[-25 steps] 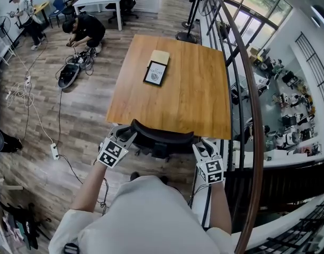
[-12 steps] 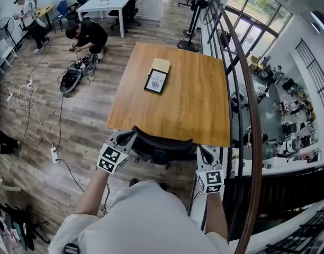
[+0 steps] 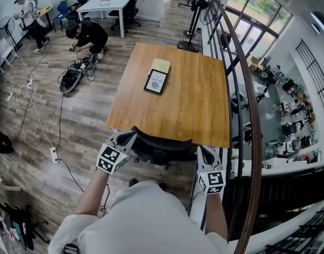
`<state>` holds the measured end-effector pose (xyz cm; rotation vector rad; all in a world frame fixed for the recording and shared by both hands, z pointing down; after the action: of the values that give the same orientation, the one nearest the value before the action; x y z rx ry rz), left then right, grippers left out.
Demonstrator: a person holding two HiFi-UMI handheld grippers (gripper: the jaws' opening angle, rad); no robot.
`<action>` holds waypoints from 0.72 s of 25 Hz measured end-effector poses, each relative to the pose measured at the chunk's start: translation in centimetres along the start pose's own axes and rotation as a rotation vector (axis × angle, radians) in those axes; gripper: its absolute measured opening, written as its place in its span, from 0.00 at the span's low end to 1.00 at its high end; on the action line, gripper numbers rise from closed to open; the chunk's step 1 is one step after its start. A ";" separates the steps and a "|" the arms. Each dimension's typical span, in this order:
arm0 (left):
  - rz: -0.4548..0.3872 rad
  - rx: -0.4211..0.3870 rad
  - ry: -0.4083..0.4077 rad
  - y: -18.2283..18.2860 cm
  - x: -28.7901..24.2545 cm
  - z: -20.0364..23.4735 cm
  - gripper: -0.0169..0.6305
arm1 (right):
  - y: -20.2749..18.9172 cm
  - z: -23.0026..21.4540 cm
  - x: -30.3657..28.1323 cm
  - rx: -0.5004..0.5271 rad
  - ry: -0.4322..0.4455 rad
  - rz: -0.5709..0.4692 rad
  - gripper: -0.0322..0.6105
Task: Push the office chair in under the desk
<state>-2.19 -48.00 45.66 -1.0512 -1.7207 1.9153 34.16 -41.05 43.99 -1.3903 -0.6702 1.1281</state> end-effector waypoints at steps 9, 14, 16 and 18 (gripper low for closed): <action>0.006 0.008 0.000 0.3 -0.2 0.2 0.02 | 0.3 -0.9 0.4 -0.041 -0.006 -0.008 0.05; 0.007 0.008 -0.007 0.2 -0.4 0.1 0.02 | 0.2 -0.9 0.4 -0.045 -0.010 -0.007 0.05; 0.006 0.006 -0.009 0.2 -0.5 0.1 0.02 | 0.2 -0.8 0.4 -0.045 -0.008 -0.006 0.05; 0.004 0.009 -0.011 0.2 -0.6 0.0 0.02 | 0.2 -0.8 0.4 -0.042 -0.005 -0.007 0.05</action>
<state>-1.77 -48.41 45.63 -1.0436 -1.7157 1.9331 34.99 -41.06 43.58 -1.4197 -0.7056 1.1183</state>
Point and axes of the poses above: the fingertips, and each gripper's own axes: x backward along the fingers, z to its left, y out of its top, the point moved 10 cm from there along x, backward along the fingers, and after that the axes turned 2 degrees about -z, right-handed, at the moved point
